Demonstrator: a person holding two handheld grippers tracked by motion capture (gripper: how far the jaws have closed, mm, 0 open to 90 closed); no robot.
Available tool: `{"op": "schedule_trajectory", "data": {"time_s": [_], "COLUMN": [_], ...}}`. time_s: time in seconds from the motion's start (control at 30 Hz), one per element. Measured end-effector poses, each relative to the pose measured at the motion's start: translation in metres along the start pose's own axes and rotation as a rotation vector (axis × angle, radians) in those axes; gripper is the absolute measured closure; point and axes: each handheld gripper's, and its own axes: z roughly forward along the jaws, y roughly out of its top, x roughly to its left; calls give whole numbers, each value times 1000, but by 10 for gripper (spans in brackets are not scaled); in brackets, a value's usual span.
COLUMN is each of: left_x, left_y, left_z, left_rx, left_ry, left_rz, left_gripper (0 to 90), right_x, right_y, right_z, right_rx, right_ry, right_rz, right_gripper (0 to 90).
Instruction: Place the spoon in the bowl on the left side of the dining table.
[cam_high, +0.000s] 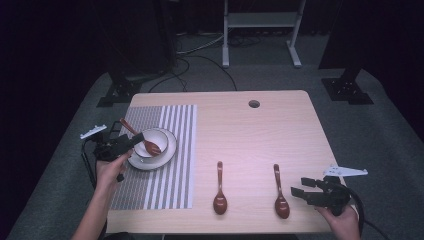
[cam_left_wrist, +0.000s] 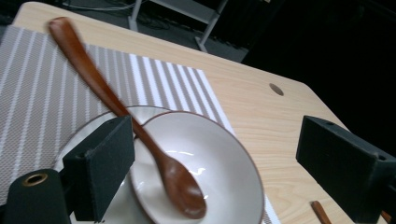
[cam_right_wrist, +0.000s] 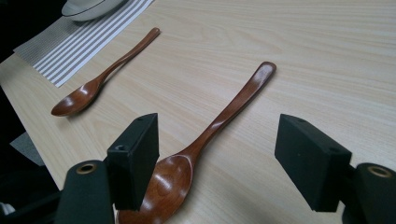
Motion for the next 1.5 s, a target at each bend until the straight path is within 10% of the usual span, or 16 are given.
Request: {"op": "schedule_trajectory", "data": {"time_s": [1.5], "left_x": [-65], "left_y": [-25], "left_z": [45], "left_rx": [86], "left_ry": [-127], "left_rz": [131], "left_gripper": [17], "right_x": [-3], "right_y": [-2], "right_z": [-5], "right_rx": [-20], "right_ry": [-19], "right_rz": [10], "right_gripper": [278]}}
